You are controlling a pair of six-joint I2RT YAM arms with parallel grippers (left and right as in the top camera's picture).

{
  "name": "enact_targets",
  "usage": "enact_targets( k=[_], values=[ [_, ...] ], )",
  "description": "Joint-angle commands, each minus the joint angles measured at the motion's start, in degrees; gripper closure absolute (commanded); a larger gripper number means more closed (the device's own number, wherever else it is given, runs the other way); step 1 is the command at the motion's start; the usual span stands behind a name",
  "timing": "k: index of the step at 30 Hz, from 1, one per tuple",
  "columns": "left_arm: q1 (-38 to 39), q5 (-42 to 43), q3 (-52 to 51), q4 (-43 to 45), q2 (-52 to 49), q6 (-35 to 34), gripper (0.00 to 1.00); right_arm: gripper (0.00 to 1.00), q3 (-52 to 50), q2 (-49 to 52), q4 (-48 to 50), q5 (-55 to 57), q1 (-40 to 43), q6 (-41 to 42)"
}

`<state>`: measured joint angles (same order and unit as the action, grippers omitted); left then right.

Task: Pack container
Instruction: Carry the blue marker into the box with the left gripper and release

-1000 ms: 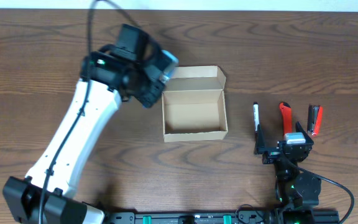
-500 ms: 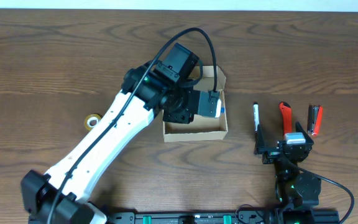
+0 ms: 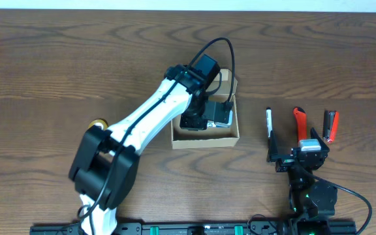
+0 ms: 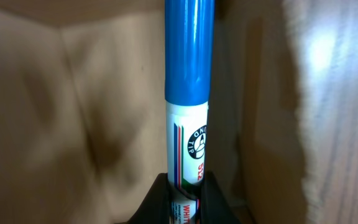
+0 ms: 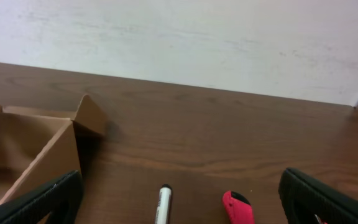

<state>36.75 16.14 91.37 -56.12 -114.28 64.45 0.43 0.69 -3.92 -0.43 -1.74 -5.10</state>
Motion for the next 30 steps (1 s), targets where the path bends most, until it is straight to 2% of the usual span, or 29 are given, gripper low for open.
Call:
enact_targets(
  k=[1,6,10,13,19,24,28,30],
  values=[
    [-1.1,-1.6,0.3,0.7,-3.3,-3.7,0.94,0.01,-0.1,-0.3,-0.2,0.2,-0.6,-0.8],
    [-1.6,-1.7,0.3,1.3,-5.9,-6.1,0.92,0.01,-0.1,-0.3,-0.2,0.2,-0.6,-0.8],
    [-1.6,-1.7,0.3,1.3,-5.6,-7.2,0.70,0.01,-0.1,-0.3,-0.2,0.2,-0.6,-0.8],
    [-1.6,-1.7,0.3,1.0,-5.2,-8.7,0.42,0.01,-0.1,-0.3,-0.2,0.2,-0.6,-0.8],
    [-1.4,-2.6,0.9,-1.0,-3.6,-9.6,0.35,0.01,-0.1,-0.3,-0.2,0.2,-0.6,-0.8],
    [-1.4,-5.7,4.9,-6.0,1.2,-12.7,0.37,0.01,-0.1,-0.3,-0.2,0.4,-0.6,-0.8],
    [-1.8,-10.5,10.5,-10.5,7.4,-19.0,0.37,0.01,-0.1,-0.3,-0.2,0.4,-0.6,-0.8],
    [-2.2,-11.6,13.1,-12.3,10.4,-23.0,0.31,0.01,-0.1,-0.3,-0.2,0.4,-0.6,-0.8]
  ],
)
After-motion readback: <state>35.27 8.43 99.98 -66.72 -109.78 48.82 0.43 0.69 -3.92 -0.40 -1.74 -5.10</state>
